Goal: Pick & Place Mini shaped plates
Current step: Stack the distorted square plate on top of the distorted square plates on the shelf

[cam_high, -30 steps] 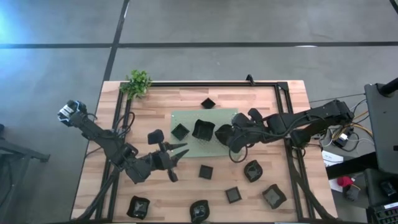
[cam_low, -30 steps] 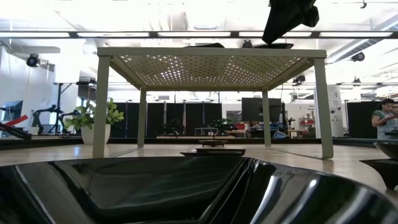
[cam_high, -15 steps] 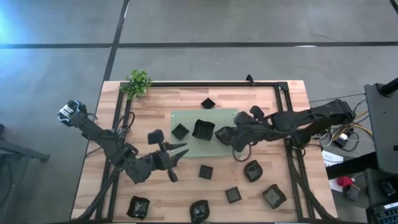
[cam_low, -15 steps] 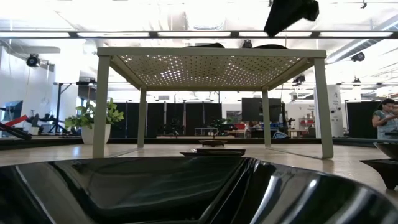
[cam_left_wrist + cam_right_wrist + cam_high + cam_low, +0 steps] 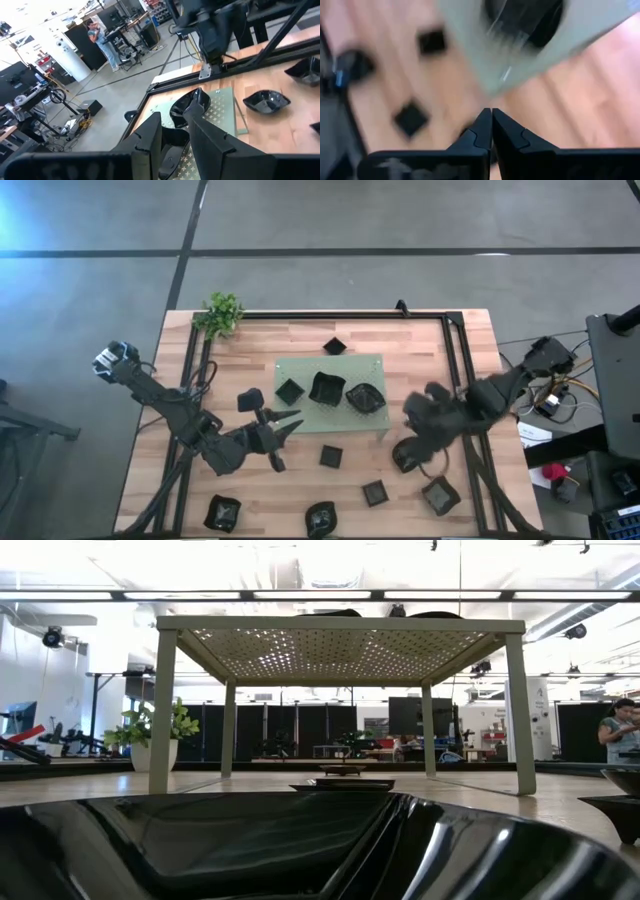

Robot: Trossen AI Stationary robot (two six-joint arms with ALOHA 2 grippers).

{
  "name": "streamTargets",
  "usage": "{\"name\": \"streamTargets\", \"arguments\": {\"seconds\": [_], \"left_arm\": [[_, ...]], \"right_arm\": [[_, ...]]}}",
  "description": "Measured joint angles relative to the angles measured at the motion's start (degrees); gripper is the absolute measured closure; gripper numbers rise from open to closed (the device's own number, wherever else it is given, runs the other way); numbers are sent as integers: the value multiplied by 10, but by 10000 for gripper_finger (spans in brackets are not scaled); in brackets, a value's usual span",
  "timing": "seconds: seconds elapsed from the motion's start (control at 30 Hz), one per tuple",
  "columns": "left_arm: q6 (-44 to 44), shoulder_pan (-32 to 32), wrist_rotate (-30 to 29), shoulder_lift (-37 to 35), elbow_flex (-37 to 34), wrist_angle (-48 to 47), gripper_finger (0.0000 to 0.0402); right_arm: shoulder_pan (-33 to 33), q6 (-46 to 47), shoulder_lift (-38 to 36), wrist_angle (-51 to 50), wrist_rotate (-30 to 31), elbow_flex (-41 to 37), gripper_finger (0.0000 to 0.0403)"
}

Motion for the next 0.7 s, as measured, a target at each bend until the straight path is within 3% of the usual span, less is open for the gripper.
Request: {"name": "streamTargets", "arguments": {"seconds": [0.13, 0.4, 0.7], "left_arm": [[-1, 0, 0, 0, 0, -15, 305], [-11, 0, 13, 0, 0, -19, 305], [-29, 1, 144, 0, 0, -34, 305]], "right_arm": [[69, 18, 22, -15, -74, -10, 392], [190, 38, 67, -6, -90, -37, 392], [239, 16, 106, 60, -114, -44, 392]]}}
